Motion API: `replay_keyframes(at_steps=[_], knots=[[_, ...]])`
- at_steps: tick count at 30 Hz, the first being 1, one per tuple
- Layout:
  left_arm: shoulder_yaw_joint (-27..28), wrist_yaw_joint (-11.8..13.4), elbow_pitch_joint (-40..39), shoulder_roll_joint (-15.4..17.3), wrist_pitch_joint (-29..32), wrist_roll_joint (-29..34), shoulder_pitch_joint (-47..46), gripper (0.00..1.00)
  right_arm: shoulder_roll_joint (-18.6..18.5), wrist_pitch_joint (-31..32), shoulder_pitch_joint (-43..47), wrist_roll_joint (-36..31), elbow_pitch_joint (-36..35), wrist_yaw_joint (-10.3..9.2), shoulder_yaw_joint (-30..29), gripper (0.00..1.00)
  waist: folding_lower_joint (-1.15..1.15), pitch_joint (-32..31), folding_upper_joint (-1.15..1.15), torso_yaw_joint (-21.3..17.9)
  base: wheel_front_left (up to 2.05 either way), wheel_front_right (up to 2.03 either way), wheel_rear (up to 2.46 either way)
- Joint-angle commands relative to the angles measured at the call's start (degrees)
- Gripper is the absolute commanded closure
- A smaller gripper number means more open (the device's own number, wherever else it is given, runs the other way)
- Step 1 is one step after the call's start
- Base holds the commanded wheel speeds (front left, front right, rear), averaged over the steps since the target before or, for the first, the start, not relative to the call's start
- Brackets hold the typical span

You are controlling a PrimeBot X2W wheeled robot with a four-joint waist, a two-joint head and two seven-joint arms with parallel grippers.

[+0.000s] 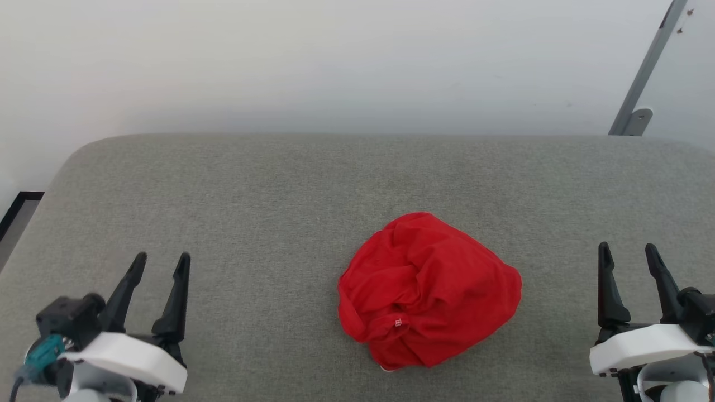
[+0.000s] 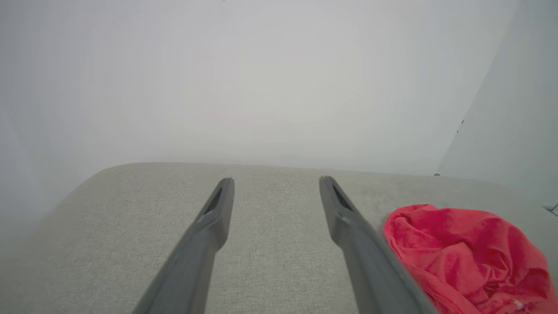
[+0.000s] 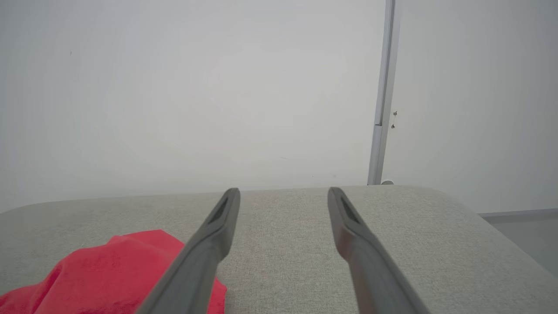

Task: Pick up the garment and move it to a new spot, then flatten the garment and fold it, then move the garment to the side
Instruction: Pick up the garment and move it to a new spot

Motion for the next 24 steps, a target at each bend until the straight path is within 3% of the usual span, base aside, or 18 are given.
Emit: replay_keyframes(at_steps=[1,14,24], knots=[[1.1,-0.5,-0.1,-0.6,-0.3,0.7,1.5,0.0,0.3,0.0,0.4,-0.3,-0.2,-0.03,0.1,0.0,0.0,-0.1,0.0,0.3,0.0,0.0,0.0],[8.8,-4.6,0.1,-6.6,-0.3,5.8,7.7,0.0,1.1,0.4,1.4,-0.5,-0.8,-0.02,0.7,0.0,0.0,-0.4,0.0,1.1,0.0,0.0,0.0],[11.5,-7.0,0.8,-10.2,-0.3,8.8,9.6,0.0,1.3,0.5,2.0,-0.2,-0.7,-0.02,0.9,0.0,0.0,-0.5,0.0,1.3,0.0,0.0,0.0]])
